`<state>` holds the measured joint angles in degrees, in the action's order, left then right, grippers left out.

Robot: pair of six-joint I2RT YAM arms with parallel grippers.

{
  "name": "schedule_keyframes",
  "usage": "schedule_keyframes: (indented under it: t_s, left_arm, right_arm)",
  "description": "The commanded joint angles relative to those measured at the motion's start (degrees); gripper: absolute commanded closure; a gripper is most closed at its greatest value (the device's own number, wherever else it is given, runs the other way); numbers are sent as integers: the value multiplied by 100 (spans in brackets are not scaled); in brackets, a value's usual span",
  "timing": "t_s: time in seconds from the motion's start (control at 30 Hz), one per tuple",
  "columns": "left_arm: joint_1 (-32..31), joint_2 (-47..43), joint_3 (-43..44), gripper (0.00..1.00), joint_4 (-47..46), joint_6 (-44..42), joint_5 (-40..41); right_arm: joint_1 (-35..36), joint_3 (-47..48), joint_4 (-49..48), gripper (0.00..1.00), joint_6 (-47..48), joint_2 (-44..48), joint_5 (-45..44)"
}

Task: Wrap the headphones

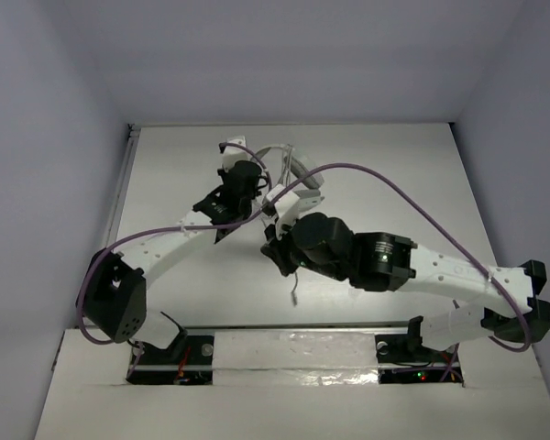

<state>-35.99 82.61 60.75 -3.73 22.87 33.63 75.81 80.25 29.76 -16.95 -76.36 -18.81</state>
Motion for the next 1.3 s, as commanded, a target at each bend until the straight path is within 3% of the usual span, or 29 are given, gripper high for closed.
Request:
schedule_keyframes:
  t_s: [0.0,0.17,0.4,0.83,1.27]
  left_arm:
    - [-198,-289,-203,100,-805,165,-5]
    - [-505,-614,-633,100,-647,130,-207]
    - [-786,-1123,-1100,100,-498,129,-725]
    - [-840,-2047,-1197,100,364,-72,-989]
    - [-840,-2592,-793,100,576,-99,-2544]
  right_arm:
    - [13,465,724,100,736,191,-781]
    - [-189,703,944,100,1185,191,-1748]
    - [-892,597,505,100,1625,341,-2004]
    - [-2228,-404,-1444,100,2433,438,-2908]
    - [-3124,-756,-1912,100,1898,95,-1785]
